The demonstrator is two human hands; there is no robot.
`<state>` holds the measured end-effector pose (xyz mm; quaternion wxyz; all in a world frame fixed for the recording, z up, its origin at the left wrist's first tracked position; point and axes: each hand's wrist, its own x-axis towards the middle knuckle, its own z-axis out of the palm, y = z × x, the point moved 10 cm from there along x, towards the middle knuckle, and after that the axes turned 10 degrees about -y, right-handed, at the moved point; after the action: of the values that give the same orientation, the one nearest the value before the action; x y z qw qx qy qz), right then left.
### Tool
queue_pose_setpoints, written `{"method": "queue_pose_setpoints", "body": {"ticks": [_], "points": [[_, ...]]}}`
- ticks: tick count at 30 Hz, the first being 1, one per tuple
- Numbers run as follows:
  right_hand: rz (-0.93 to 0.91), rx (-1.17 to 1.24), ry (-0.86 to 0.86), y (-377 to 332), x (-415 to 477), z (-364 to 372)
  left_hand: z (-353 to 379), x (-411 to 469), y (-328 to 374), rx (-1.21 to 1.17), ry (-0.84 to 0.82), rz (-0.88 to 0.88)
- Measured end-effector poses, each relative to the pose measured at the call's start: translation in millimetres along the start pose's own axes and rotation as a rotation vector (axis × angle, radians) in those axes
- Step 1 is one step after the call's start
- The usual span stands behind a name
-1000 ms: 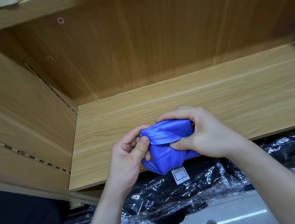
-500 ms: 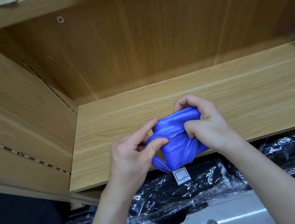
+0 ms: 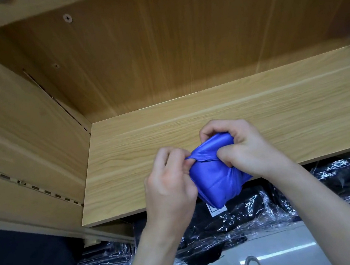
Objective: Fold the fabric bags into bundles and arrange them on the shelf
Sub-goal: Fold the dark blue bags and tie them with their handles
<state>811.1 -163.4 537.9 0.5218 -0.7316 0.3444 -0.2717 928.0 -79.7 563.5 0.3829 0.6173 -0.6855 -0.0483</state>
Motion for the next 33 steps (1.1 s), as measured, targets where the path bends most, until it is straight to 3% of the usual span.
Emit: {"method": "queue_pose_setpoints", "body": {"ticks": [5,10,13,16,22,28,33], "points": [[0.000,0.118,-0.064,4,1,-2,1,2,-10,-0.341,-0.020,-0.062],[0.039,0.275,-0.173,13,7,4,49,-4,-28,-1.110,-0.225,-0.405],[0.060,0.384,-0.234,20,10,14,75,-14,-18,-1.507,-0.339,-0.513],[0.116,0.522,-0.240,35,11,24,78,-14,-15,-1.534,-0.361,-0.534],[0.115,0.776,-0.213,36,9,31,50,6,-10,-1.176,-0.257,-0.352],[0.112,0.716,-0.160,31,5,20,73,8,-18,-1.428,-0.373,-0.543],[0.117,0.864,-0.062,45,6,16,69,11,-8,-1.518,-0.403,-0.506]]}}
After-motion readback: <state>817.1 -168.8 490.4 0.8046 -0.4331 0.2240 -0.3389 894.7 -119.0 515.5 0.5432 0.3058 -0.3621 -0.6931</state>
